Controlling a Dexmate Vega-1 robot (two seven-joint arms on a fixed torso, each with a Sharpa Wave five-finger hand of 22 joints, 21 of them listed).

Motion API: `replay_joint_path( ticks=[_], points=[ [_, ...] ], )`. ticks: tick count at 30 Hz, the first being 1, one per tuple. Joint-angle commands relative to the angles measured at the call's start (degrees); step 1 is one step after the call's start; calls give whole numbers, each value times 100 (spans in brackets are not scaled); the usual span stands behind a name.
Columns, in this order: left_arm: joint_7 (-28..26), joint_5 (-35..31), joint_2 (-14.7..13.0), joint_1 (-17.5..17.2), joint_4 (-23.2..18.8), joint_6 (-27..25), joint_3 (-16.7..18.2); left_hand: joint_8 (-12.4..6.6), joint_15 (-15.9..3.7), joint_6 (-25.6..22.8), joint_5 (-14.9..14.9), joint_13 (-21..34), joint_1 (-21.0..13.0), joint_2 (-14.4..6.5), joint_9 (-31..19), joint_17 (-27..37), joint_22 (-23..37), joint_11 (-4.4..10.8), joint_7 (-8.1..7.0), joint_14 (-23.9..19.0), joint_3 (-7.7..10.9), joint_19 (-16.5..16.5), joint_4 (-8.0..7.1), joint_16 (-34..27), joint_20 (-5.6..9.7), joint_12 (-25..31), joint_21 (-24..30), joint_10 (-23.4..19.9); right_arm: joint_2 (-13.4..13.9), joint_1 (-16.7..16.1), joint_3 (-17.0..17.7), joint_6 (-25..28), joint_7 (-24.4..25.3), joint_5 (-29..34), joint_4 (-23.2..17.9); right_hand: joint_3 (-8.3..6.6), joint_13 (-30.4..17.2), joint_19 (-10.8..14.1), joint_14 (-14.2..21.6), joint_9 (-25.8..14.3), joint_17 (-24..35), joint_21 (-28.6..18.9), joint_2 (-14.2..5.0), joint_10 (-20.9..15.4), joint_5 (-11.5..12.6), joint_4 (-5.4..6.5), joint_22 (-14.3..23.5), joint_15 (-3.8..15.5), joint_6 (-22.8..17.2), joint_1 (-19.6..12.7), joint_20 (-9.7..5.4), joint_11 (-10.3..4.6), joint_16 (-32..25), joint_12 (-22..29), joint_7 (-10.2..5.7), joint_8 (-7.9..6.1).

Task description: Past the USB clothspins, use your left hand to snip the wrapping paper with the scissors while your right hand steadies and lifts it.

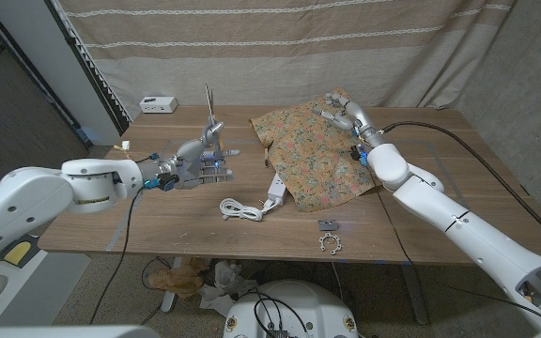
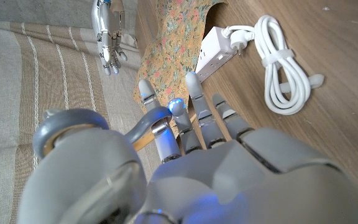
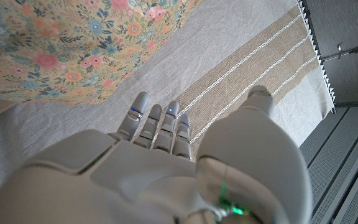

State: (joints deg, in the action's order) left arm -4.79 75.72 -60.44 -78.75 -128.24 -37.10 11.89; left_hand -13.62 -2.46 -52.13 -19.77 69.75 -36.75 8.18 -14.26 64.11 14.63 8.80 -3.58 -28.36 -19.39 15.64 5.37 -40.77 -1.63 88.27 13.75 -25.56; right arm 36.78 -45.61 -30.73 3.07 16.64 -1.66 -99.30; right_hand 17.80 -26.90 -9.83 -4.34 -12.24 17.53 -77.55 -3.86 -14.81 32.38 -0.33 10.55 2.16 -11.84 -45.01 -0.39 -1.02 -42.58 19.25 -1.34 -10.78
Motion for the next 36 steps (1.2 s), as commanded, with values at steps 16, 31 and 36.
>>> replay_joint_path(
  ticks=[16,31,36],
  points=[
    [-92,-71,307,-438,-271,-228,517,-55,-708,-371,-72,31,-63,-32,-22,-35,18,295,286,-103,-3,-8,13,-19,-20,42,-22,-375,-104,-74,-349,551,84,667,-395,-14,131,-502,-236,45,-113,62,15,284,-26,70,63,-153,1216,232,38,244,253,-114,364,56],
    [-72,-70,337,-353,-228,-314,494,-47,-701,-389,-84,35,-58,-35,-22,-33,16,297,292,-109,-6,-11,1,-30,-25,51,-27,-399,-205,-49,-516,1134,190,1131,-612,9,215,-1131,-988,76,-192,204,21,665,-77,172,149,-548,1433,498,46,607,701,-220,693,-21],
    [29,-116,330,-314,-186,-269,426,-45,-700,-397,-87,30,-54,-38,-19,-32,16,297,297,-115,-6,-15,-4,-35,-18,47,-29,-404,-292,-37,-642,1577,374,1435,-750,42,224,-1111,-955,83,-207,180,67,627,-97,203,167,-625,1424,586,100,682,720,-193,814,-36]
  ],
)
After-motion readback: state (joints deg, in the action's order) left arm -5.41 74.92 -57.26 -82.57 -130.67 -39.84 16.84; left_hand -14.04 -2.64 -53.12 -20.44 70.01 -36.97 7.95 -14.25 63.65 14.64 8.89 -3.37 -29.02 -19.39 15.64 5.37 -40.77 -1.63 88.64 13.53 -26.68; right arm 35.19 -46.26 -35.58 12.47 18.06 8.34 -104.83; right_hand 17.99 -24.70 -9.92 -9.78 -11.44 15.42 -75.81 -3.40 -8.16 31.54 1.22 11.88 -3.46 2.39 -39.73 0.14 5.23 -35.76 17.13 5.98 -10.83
